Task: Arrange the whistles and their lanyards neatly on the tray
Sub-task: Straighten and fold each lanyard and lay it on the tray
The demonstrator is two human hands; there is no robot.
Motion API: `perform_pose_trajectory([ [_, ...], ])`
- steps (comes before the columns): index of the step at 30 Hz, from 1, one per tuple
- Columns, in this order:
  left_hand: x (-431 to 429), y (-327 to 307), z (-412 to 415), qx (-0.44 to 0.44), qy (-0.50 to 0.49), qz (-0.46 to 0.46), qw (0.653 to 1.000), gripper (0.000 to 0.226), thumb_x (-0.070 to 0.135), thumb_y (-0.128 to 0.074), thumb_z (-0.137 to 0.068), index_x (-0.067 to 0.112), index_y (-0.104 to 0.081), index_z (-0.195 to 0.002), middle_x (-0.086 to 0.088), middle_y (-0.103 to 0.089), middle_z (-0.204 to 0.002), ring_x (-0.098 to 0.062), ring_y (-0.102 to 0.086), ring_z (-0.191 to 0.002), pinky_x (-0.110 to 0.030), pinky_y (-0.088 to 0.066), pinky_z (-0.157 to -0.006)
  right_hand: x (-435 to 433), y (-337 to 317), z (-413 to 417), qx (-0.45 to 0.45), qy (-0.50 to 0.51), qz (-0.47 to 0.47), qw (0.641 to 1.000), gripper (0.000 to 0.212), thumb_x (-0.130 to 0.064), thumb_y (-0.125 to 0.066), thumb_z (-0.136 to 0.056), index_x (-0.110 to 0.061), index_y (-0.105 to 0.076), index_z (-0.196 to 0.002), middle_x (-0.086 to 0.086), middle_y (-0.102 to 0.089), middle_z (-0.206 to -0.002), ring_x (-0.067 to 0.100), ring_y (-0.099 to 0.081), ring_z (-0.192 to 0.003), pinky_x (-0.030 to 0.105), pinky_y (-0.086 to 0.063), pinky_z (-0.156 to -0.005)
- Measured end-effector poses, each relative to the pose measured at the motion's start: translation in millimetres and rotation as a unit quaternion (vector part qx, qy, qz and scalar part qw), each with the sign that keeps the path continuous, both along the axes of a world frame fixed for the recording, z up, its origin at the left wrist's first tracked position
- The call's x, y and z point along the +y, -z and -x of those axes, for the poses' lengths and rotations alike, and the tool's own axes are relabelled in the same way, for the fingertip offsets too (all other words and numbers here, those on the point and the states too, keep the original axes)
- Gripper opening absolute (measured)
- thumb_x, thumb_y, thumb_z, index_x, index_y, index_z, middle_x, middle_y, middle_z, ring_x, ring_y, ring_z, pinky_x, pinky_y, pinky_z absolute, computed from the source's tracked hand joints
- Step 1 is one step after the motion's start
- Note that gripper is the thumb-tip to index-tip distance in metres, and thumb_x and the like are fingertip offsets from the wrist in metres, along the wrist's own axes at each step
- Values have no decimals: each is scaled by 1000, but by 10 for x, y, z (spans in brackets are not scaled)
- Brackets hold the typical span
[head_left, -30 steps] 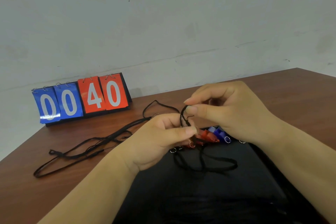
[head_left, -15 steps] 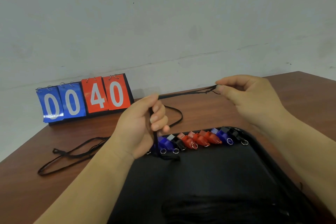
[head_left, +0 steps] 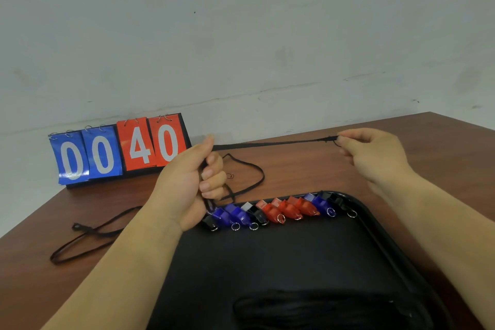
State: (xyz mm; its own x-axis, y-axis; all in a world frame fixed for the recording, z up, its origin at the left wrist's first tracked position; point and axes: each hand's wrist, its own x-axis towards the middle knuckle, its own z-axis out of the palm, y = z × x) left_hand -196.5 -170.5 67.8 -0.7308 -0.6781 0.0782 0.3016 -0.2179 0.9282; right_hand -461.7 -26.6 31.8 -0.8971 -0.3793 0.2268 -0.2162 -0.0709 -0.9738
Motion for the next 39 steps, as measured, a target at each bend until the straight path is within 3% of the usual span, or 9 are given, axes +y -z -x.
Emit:
perform_pose_trajectory([
  [5, -137, -11, -31, -77, -146, -56, 985, 35, 46, -63, -97, 18, -60, -76, 7, -39, -54, -5, -33, -44, -17, -28, -41, 10, 74, 127, -42, 8, 5, 999, 8, -8, -72, -92, -11, -75, -98, 6, -74, -85, 9, -67, -72, 21, -52, -68],
  [11, -244, 14, -34, -71, -249, -79, 963, 14, 22, -66, -100, 16, -70, -111, 1, -69, -79, -6, -65, -62, -23, -53, -61, -32, 121, 151, -49, -5, -8, 999, 9, -6, -73, -90, -10, -76, -98, 6, -75, -82, 12, -69, -73, 25, -55, -71],
  [14, -295, 2, -68, -8, -223, -104, 969, 18, 20, -67, -99, 16, -72, -115, 1, -78, -84, -6, -73, -69, -24, -55, -63, -38, 127, 118, -46, -30, -25, 998, 10, -6, -75, -89, -14, -76, -94, 8, -77, -88, 15, -73, -81, 27, -56, -75],
  [17, -251, -36, -82, 65, -153, -113, 980, 23, 18, -60, -101, 17, -71, -121, -2, -79, -111, -12, -77, -90, -28, -56, -73, -27, 86, 17, -17, -56, -44, 997, 11, -6, -74, -89, -18, -76, -90, 7, -78, -90, 15, -74, -82, 27, -57, -76],
  [22, -25, -126, -126, 118, -12, 19, 993, 67, -5, -49, -79, 18, -56, -141, 3, -67, -139, -23, -67, -124, -35, -54, -89, 32, -106, -212, 57, -98, -53, 992, 15, -10, -77, -85, -24, -79, -92, -4, -79, -86, 12, -75, -82, 25, -59, -79],
  [25, 62, -141, -78, 100, -26, 69, 992, 49, -1, -58, -85, 19, -64, -129, 1, -73, -128, -20, -74, -109, -26, -59, -71, 83, -220, -353, 65, -150, -30, 986, 15, -9, -78, -86, -22, -80, -94, -3, -80, -84, 7, -75, -78, 17, -57, -70],
  [29, 96, -94, -26, 52, -64, 113, 990, 20, 26, -61, -85, 18, -77, -92, -1, -74, -83, -14, -68, -71, -22, -51, -59, 160, -330, -553, 82, -216, -21, 973, 13, -7, -78, -85, -17, -80, -94, -1, -80, -84, 4, -73, -71, 13, -55, -64],
  [34, 91, -48, 1, -5, -20, 149, 989, 36, 29, -49, -102, 20, -69, -74, -6, -71, -87, -23, -71, -89, -38, -56, -81, 232, -383, -725, 133, -284, -54, 948, 14, -9, -81, -83, -22, -80, -89, -1, -80, -87, 8, -75, -76, 18, -59, -75],
  [39, 176, 14, 19, -103, 17, 223, 969, 39, 23, -43, -109, 17, -68, -79, 0, -39, -57, -13, -35, -47, -26, -40, -47, 248, -379, -769, 160, -306, -78, 935, 14, -16, -85, -78, -27, -80, -86, -6, -77, -83, 5, -72, -76, 22, -58, -77],
])
